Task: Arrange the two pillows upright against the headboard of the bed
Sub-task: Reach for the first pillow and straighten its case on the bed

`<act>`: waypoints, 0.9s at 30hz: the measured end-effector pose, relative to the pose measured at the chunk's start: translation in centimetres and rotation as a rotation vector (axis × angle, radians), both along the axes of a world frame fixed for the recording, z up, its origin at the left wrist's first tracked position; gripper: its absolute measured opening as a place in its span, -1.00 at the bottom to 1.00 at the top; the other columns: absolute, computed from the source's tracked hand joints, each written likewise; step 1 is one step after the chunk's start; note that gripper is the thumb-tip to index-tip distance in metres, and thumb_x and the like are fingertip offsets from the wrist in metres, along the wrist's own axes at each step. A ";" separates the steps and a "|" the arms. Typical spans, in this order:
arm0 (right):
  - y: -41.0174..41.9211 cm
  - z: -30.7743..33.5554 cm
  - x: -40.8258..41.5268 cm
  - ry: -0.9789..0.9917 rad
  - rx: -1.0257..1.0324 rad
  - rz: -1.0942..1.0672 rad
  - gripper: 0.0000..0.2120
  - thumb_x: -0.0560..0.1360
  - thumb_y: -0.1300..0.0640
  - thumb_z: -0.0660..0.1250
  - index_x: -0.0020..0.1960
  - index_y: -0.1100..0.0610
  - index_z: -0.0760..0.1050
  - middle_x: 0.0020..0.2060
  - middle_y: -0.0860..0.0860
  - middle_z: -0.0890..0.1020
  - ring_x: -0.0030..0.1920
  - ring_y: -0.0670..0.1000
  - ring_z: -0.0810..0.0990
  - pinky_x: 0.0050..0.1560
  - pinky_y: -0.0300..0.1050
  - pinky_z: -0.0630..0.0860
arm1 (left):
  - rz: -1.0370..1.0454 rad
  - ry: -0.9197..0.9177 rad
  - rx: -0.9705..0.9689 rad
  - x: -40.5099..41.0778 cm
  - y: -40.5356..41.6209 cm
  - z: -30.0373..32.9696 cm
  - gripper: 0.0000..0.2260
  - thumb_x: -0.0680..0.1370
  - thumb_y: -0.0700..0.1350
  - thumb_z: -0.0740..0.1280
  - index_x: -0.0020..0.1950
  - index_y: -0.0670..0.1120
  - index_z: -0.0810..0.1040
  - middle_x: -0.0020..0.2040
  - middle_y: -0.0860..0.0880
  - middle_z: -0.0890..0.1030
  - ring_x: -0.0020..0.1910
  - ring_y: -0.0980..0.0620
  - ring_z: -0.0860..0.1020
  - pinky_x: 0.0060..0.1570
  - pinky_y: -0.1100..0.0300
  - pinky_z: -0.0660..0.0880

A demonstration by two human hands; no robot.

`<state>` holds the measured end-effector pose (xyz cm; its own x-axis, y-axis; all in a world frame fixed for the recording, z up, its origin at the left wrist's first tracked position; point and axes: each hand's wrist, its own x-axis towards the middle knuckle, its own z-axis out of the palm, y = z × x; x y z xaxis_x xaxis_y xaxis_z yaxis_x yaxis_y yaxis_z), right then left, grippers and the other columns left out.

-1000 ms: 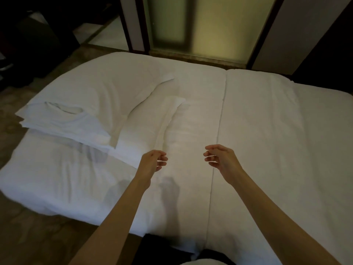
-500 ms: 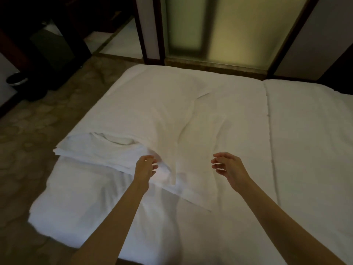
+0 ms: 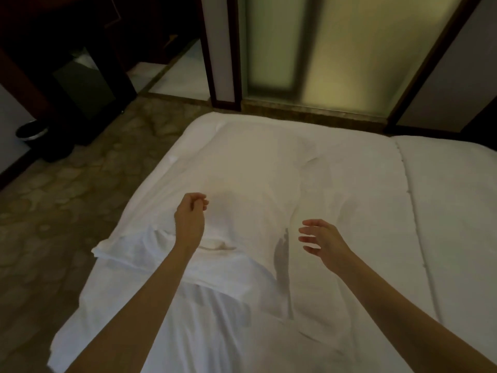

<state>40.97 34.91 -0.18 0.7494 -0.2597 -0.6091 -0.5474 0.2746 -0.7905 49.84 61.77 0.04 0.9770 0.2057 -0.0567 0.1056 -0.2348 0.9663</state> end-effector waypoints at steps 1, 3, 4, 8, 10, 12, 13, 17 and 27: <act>0.1 0.4 0.8 -0.016 -0.018 0.010 -0.84 0.45 0.32 0.32 0.00 0.14 0.50 -0.08 0.11 0.58 -0.08 0.12 0.56 -0.11 -0.07 0.45 | -0.009 0.001 0.043 1.5 0.1 0.1 -0.82 0.57 -0.27 0.15 -0.02 -0.14 0.54 -0.15 -0.02 0.60 -0.10 -0.02 0.56 -0.13 0.28 0.45; 0.4 1.0 2.9 -0.048 -0.076 0.029 -0.81 0.46 0.30 0.33 0.05 0.16 0.51 -0.08 0.10 0.58 -0.08 0.09 0.56 -0.09 -0.08 0.46 | -0.028 0.021 0.157 4.8 0.3 -0.2 -0.81 0.58 -0.25 0.16 0.03 -0.17 0.56 -0.04 -0.09 0.62 -0.02 -0.07 0.54 -0.08 0.22 0.43; 0.6 1.3 4.0 -0.061 -0.106 0.037 -0.80 0.46 0.30 0.32 0.08 0.17 0.52 -0.09 0.10 0.58 -0.10 0.07 0.56 -0.09 -0.08 0.46 | -0.039 0.039 0.212 6.3 0.3 -0.4 -0.80 0.58 -0.24 0.16 0.06 -0.19 0.56 0.03 -0.14 0.61 0.02 -0.10 0.54 -0.02 0.17 0.43; 1.7 1.5 8.8 -0.127 -0.239 0.096 -0.74 0.45 0.33 0.29 0.11 0.15 0.51 0.00 0.10 0.57 -0.06 0.05 0.53 -0.15 -0.14 0.42 | -0.103 0.067 0.432 12.5 0.3 -1.1 -0.77 0.60 -0.19 0.15 0.18 -0.23 0.51 0.18 -0.25 0.56 0.16 -0.23 0.51 0.20 -0.04 0.45; 2.2 1.0 11.1 -0.157 -0.383 0.159 -0.66 0.44 0.31 0.32 0.21 0.14 0.48 0.15 0.12 0.51 0.06 0.07 0.49 -0.08 -0.13 0.41 | -0.126 0.065 0.556 15.2 0.6 -1.6 -0.75 0.61 -0.16 0.16 0.22 -0.21 0.49 0.21 -0.25 0.54 0.21 -0.25 0.49 0.26 -0.12 0.41; 2.8 0.4 13.3 -0.176 -0.575 0.262 -0.54 0.45 0.24 0.35 0.33 0.08 0.40 0.28 0.14 0.41 0.23 0.12 0.41 0.12 -0.03 0.42 | -0.137 0.113 0.688 17.6 1.3 -2.2 -0.72 0.62 -0.12 0.14 0.26 -0.19 0.47 0.25 -0.24 0.50 0.23 -0.26 0.46 0.27 -0.13 0.39; 3.2 0.0 14.7 -0.165 -0.678 0.324 -0.47 0.45 0.17 0.36 0.39 0.03 0.33 0.33 0.13 0.36 0.32 0.16 0.34 0.24 0.06 0.38 | -0.140 0.164 0.748 19.1 1.8 -2.7 -0.70 0.62 -0.09 0.12 0.27 -0.19 0.46 0.26 -0.25 0.49 0.24 -0.27 0.45 0.28 -0.13 0.38; 4.6 -1.4 17.6 -0.044 -0.883 0.536 -0.13 0.36 -0.22 0.40 0.51 -0.08 0.03 0.52 0.05 0.10 0.48 0.20 0.10 0.37 0.27 0.19 | -0.180 0.396 0.857 22.4 4.4 -4.6 -0.62 0.62 -0.01 0.09 0.32 -0.20 0.41 0.31 -0.27 0.44 0.29 -0.28 0.41 0.33 -0.11 0.31; 5.5 -8.7 18.5 0.068 -1.020 0.595 0.06 0.30 -0.24 0.43 0.52 -0.18 -0.24 0.55 -0.03 -0.18 0.53 0.15 -0.14 0.40 0.33 0.00 | -0.150 0.689 0.192 20.3 6.2 -11.6 -0.38 0.60 0.23 0.05 0.57 -0.08 0.12 0.56 -0.15 0.20 0.52 -0.14 0.19 0.52 -0.07 0.07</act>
